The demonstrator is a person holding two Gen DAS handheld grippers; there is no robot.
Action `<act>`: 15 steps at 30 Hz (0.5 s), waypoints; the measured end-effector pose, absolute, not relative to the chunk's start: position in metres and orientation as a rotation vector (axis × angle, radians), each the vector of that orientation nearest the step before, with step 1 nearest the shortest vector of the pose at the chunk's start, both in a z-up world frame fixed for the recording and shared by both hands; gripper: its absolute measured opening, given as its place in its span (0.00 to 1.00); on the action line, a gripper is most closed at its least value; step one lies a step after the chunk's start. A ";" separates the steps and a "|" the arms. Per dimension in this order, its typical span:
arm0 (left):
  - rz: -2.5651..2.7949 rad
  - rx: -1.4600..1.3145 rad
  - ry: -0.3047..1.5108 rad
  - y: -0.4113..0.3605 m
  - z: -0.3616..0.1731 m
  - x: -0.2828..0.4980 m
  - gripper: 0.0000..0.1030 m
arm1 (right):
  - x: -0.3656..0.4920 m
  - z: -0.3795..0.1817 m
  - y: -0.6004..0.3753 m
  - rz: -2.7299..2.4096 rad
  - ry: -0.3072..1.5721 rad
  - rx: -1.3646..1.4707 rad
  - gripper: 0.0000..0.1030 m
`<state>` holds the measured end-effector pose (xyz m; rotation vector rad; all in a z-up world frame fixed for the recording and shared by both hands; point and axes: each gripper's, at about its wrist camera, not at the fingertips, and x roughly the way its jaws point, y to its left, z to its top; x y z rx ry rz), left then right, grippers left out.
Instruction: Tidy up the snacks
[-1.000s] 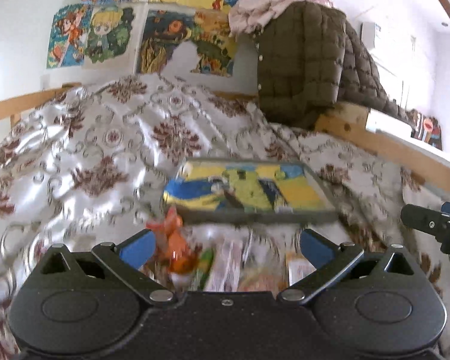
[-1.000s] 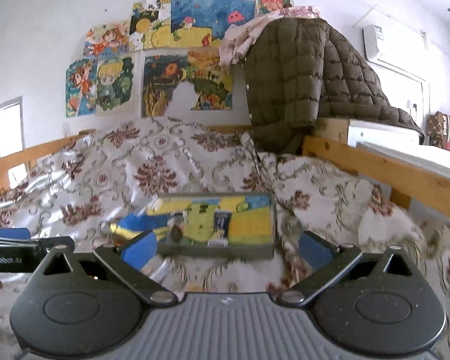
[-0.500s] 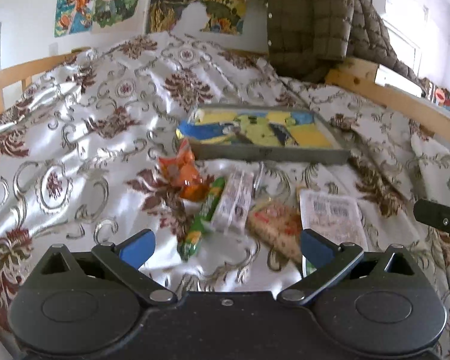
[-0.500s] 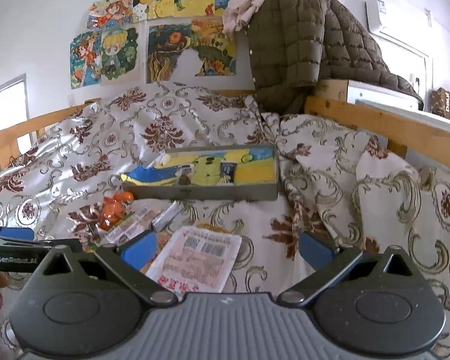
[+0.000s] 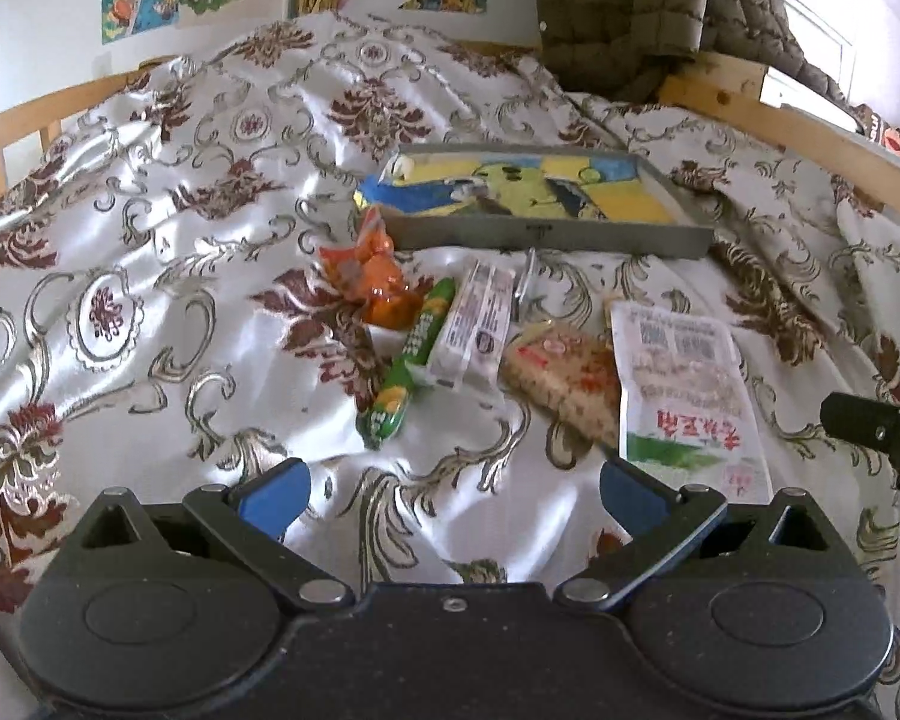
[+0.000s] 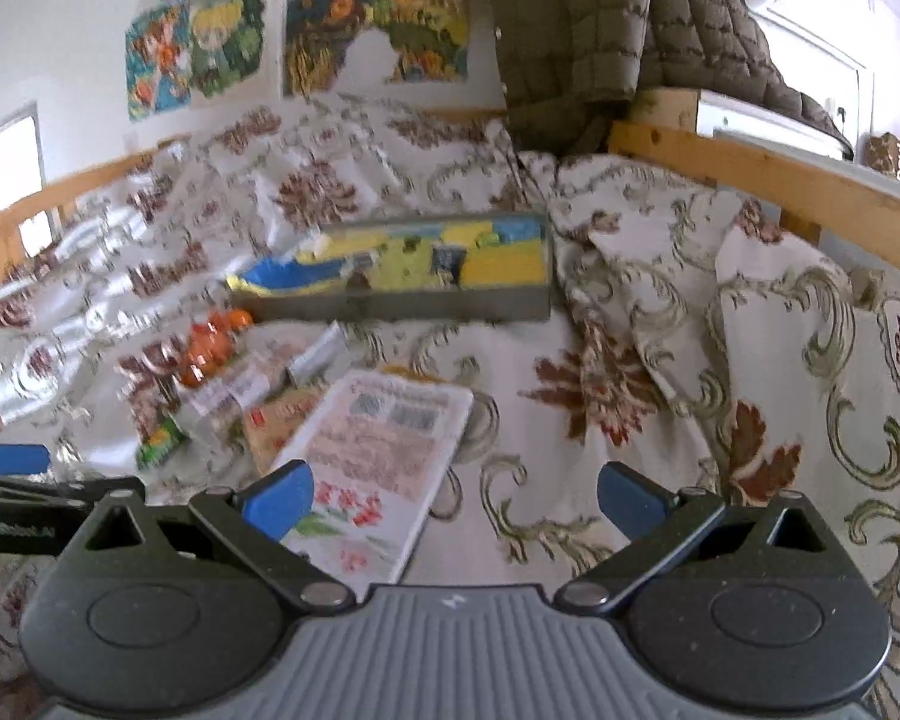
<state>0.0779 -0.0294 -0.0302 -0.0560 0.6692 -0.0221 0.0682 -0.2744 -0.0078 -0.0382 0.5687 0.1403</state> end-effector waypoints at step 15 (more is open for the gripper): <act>-0.022 -0.080 0.713 -0.035 -0.035 0.092 0.99 | 0.074 -0.014 -0.276 0.183 0.603 -0.014 1.00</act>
